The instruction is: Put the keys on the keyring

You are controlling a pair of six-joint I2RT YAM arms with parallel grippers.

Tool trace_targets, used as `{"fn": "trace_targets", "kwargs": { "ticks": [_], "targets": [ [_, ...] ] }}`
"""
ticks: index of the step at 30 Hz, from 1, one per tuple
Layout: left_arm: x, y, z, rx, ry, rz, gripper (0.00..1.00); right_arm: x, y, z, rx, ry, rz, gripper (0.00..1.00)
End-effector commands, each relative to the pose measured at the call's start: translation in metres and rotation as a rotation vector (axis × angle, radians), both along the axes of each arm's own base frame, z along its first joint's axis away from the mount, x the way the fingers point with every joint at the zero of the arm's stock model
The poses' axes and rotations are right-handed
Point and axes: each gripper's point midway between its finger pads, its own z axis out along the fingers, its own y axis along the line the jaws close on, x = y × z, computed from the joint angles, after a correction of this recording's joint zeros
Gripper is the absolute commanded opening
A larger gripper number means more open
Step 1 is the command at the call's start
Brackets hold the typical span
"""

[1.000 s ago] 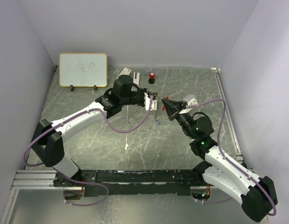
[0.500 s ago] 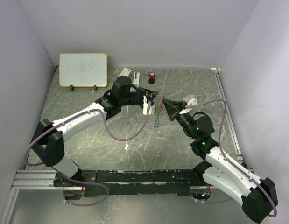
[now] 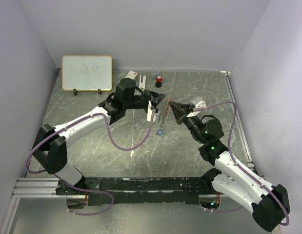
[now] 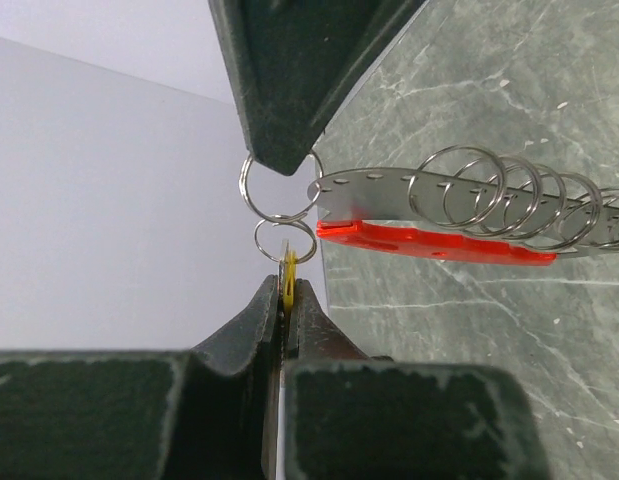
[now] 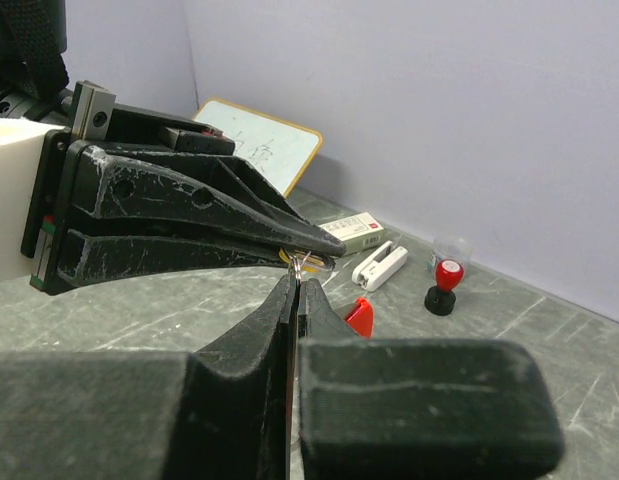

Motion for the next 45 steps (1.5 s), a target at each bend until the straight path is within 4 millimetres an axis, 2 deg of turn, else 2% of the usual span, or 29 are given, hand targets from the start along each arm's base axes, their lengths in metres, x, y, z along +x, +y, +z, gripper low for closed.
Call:
{"fn": "trace_targets", "kwargs": {
  "ticks": [1,23,45],
  "targets": [
    [-0.004,-0.003,0.005,0.003,-0.054,-0.058,0.07,0.001,-0.001,0.028,0.027,-0.065,-0.011,0.00],
    [-0.009,-0.002,0.010,0.005,-0.150,-0.092,0.07,0.010,-0.001,0.036,0.020,-0.070,-0.038,0.00],
    [-0.014,0.000,0.017,-0.009,-0.151,-0.097,0.07,0.018,0.006,0.032,0.016,-0.052,-0.028,0.00]
  ]
}}
